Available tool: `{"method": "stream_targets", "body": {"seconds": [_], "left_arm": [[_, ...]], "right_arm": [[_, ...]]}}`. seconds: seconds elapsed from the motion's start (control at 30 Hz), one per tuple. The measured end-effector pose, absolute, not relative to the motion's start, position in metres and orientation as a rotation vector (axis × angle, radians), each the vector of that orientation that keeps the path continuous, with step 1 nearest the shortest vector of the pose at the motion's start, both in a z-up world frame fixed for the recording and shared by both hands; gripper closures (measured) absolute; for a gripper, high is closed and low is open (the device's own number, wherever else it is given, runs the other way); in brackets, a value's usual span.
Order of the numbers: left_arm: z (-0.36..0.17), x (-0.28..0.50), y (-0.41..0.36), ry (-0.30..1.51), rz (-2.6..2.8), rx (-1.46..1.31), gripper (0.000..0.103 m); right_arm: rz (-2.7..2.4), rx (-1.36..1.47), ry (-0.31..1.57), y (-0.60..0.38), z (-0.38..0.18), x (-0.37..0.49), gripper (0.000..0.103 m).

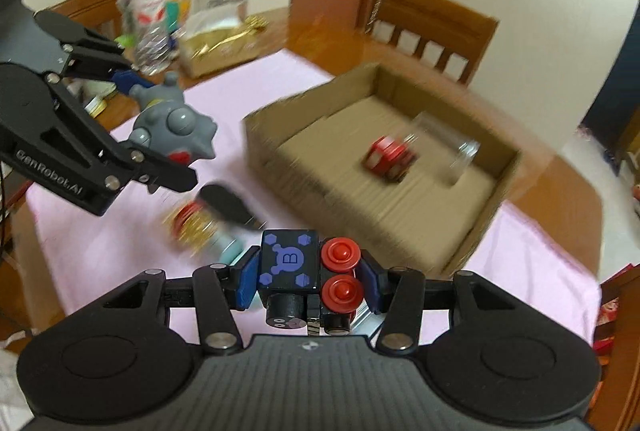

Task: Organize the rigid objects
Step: 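Carry the grey cat with the left tool while the right tool carries the navy cube toward the box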

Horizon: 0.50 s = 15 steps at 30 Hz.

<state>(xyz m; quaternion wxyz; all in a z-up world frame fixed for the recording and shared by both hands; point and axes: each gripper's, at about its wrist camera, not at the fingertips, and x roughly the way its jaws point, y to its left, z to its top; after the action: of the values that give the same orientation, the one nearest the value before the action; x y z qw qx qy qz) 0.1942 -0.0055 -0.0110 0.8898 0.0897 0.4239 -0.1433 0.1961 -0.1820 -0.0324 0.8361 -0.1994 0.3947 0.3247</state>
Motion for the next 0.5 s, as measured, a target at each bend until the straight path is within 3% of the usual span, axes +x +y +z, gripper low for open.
{"method": "stream_targets", "body": {"seconds": [0.4, 0.47, 0.5], "left_arm": [[-0.002, 0.255, -0.005, 0.809, -0.292, 0.199, 0.032], [-0.002, 0.263, -0.003, 0.806, -0.290, 0.190, 0.032], [-0.003, 0.266, -0.002, 0.805, -0.289, 0.187, 0.032]], "right_arm": [[0.575, -0.371, 0.804, -0.179, -0.021, 0.267, 0.048], [0.562, -0.360, 0.804, -0.177, -0.021, 0.274, 0.042], [0.551, -0.350, 0.800, -0.176, -0.021, 0.276, 0.026]]}}
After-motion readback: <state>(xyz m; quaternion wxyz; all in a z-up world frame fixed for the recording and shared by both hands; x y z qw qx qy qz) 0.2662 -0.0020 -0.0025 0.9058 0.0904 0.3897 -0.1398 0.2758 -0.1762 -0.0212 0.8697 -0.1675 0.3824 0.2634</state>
